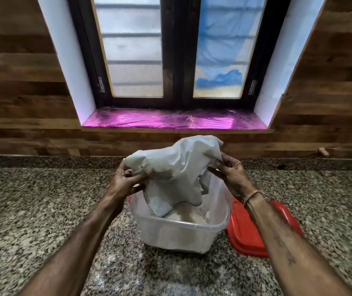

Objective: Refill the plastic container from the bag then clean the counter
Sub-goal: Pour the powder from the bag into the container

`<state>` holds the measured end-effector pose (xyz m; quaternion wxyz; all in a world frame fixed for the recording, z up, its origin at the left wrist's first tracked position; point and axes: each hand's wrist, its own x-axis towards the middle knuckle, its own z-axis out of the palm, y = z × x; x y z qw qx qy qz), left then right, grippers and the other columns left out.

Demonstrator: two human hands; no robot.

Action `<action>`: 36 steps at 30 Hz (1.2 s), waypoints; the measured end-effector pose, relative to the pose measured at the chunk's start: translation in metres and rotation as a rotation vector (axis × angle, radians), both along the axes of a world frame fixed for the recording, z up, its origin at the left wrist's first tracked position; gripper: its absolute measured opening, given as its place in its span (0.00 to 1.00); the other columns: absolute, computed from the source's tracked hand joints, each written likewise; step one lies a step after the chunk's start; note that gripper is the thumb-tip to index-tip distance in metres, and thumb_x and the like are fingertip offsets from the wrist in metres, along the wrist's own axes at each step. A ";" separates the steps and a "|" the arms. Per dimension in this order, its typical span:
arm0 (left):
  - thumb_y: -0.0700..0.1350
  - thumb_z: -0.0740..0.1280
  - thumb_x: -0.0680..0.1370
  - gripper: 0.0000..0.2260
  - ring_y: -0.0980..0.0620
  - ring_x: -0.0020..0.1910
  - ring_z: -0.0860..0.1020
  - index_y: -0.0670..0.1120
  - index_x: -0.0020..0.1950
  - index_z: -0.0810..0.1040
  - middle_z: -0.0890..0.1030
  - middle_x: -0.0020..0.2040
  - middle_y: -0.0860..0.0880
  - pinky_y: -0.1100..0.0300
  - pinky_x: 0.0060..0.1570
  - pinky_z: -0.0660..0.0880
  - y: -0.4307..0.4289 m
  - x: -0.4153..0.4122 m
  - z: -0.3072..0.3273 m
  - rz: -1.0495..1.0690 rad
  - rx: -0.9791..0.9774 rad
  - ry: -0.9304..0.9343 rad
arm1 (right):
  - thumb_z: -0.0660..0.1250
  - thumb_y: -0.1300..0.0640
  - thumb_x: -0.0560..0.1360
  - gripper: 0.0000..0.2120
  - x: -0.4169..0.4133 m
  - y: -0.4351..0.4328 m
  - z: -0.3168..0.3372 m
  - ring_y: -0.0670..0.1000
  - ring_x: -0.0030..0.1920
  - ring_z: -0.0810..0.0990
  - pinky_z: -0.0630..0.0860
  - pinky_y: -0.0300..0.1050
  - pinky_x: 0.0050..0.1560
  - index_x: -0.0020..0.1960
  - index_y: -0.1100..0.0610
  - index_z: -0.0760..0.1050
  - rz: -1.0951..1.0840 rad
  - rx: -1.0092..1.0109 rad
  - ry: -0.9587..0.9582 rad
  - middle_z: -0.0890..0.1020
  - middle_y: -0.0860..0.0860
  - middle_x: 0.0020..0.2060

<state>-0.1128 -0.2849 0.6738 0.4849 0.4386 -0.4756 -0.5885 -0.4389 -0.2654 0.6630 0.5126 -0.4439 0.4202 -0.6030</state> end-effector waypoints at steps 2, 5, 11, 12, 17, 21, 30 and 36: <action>0.62 0.80 0.65 0.33 0.45 0.56 0.84 0.49 0.64 0.77 0.85 0.58 0.44 0.45 0.56 0.82 -0.003 0.003 0.002 -0.027 0.053 0.008 | 0.69 0.63 0.76 0.23 0.007 0.000 -0.001 0.56 0.70 0.75 0.74 0.52 0.69 0.69 0.68 0.74 0.001 0.005 -0.041 0.79 0.59 0.67; 0.59 0.76 0.71 0.28 0.44 0.56 0.84 0.43 0.64 0.77 0.86 0.56 0.44 0.49 0.52 0.83 -0.006 0.002 0.006 0.002 0.024 0.014 | 0.74 0.59 0.70 0.30 0.015 0.003 -0.005 0.57 0.70 0.75 0.74 0.53 0.68 0.69 0.68 0.74 -0.007 0.019 -0.077 0.79 0.60 0.67; 0.44 0.71 0.79 0.07 0.48 0.49 0.83 0.42 0.54 0.78 0.84 0.47 0.45 0.49 0.51 0.84 -0.005 0.000 0.019 -0.012 -0.129 0.036 | 0.77 0.56 0.70 0.28 0.019 0.011 -0.002 0.60 0.71 0.74 0.72 0.57 0.71 0.68 0.64 0.77 -0.074 0.047 -0.074 0.80 0.59 0.66; 0.43 0.71 0.79 0.04 0.50 0.48 0.83 0.44 0.52 0.79 0.84 0.46 0.46 0.50 0.50 0.84 -0.004 0.001 0.017 -0.020 -0.142 0.033 | 0.73 0.55 0.74 0.25 0.020 0.013 0.000 0.60 0.70 0.75 0.71 0.59 0.72 0.68 0.62 0.77 -0.104 0.079 -0.101 0.81 0.59 0.65; 0.39 0.69 0.80 0.06 0.52 0.45 0.81 0.50 0.46 0.79 0.83 0.42 0.50 0.53 0.48 0.82 0.002 0.005 0.004 -0.059 -0.177 -0.003 | 0.61 0.37 0.79 0.26 0.026 0.012 0.011 0.58 0.61 0.82 0.73 0.62 0.69 0.66 0.54 0.79 -0.183 0.232 -0.192 0.87 0.57 0.51; 0.37 0.68 0.80 0.05 0.52 0.45 0.80 0.46 0.48 0.78 0.82 0.43 0.47 0.53 0.49 0.80 0.002 0.012 -0.001 -0.116 -0.223 -0.035 | 0.66 0.26 0.68 0.36 0.022 0.001 0.021 0.57 0.52 0.79 0.75 0.67 0.65 0.59 0.54 0.83 -0.115 0.374 -0.076 0.82 0.56 0.43; 0.37 0.67 0.81 0.08 0.55 0.45 0.79 0.33 0.57 0.73 0.81 0.45 0.48 0.63 0.44 0.79 0.001 0.016 -0.007 -0.204 -0.241 -0.043 | 0.71 0.36 0.73 0.21 0.006 -0.015 0.036 0.51 0.44 0.86 0.85 0.54 0.47 0.53 0.53 0.82 -0.049 0.563 0.043 0.86 0.51 0.42; 0.39 0.68 0.81 0.07 0.55 0.44 0.78 0.39 0.56 0.74 0.80 0.44 0.50 0.65 0.42 0.78 0.002 0.015 -0.016 -0.164 -0.209 -0.046 | 0.73 0.51 0.75 0.09 0.000 -0.017 0.037 0.45 0.31 0.84 0.83 0.44 0.31 0.54 0.53 0.79 -0.091 0.500 0.170 0.84 0.51 0.39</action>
